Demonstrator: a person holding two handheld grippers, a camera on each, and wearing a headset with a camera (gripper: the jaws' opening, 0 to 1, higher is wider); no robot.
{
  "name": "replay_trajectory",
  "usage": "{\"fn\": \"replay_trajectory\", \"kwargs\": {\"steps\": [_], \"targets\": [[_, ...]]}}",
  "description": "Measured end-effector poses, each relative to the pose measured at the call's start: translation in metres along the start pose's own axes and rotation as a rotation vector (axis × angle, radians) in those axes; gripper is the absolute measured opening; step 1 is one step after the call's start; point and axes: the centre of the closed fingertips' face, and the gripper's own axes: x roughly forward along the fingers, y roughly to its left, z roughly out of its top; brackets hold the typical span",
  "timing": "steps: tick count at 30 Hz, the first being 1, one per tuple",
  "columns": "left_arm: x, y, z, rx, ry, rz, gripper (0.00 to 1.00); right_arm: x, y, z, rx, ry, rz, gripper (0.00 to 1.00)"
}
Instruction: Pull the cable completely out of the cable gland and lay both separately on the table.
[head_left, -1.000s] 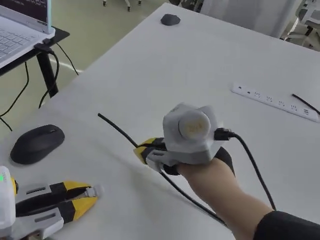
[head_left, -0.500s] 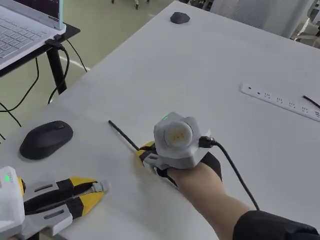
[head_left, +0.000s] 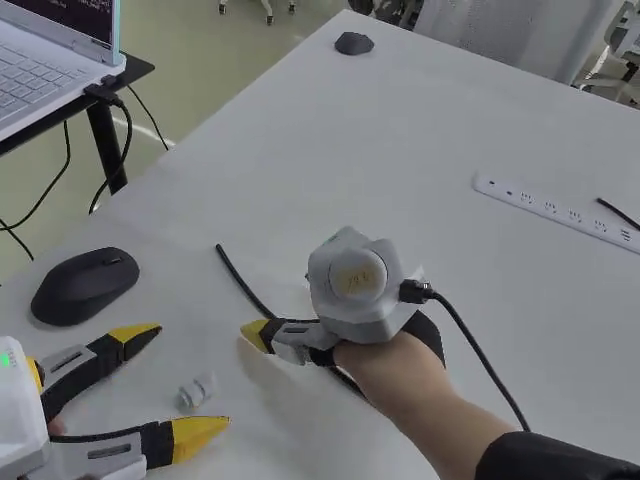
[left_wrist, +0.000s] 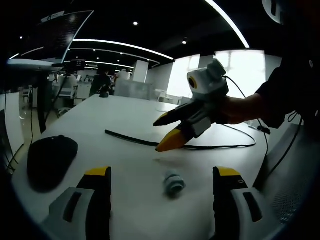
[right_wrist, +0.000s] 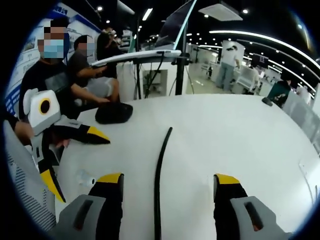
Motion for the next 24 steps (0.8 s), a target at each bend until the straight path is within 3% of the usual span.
{"fn": "replay_trajectory", "kwargs": {"steps": [3, 4, 6, 8, 11, 15, 17, 19, 22, 24], "targets": [[0.003, -0.002, 0.004, -0.026, -0.004, -0.007, 0.96, -0.005, -0.01, 0.003, 0.044, -0.032, -0.042, 0.99], [0.004, -0.003, 0.005, -0.036, -0.004, -0.009, 0.99, -0.009, -0.013, 0.001, 0.039, -0.03, -0.045, 0.99], [0.004, -0.02, 0.011, -0.054, -0.009, -0.086, 1.0, -0.019, -0.02, 0.0, 0.033, -0.044, -0.061, 0.99], [0.004, -0.024, 0.018, 0.007, -0.003, -0.096, 1.0, -0.027, -0.026, -0.004, 0.04, -0.038, -0.065, 0.99], [0.007, -0.024, 0.026, 0.002, 0.006, -0.098, 1.0, -0.043, -0.039, -0.012, 0.064, -0.028, -0.092, 0.99], [0.009, -0.025, 0.039, 0.005, 0.01, -0.094, 1.0, -0.085, -0.064, -0.032, 0.133, -0.011, -0.16, 0.99], [0.012, -0.03, 0.044, 0.036, 0.02, -0.103, 1.0, -0.103, -0.067, -0.046, 0.23, 0.014, -0.152, 0.99], [0.017, -0.035, 0.052, 0.106, 0.016, -0.101, 1.0, -0.122, -0.073, -0.055, 0.251, 0.02, -0.172, 0.99], [0.023, -0.044, 0.053, 0.102, 0.066, -0.112, 1.0, -0.151, -0.076, -0.074, 0.301, 0.059, -0.196, 0.99], [0.027, -0.047, 0.052, 0.108, 0.099, -0.111, 1.0, -0.173, -0.077, -0.084, 0.349, 0.049, -0.203, 0.99]]}}
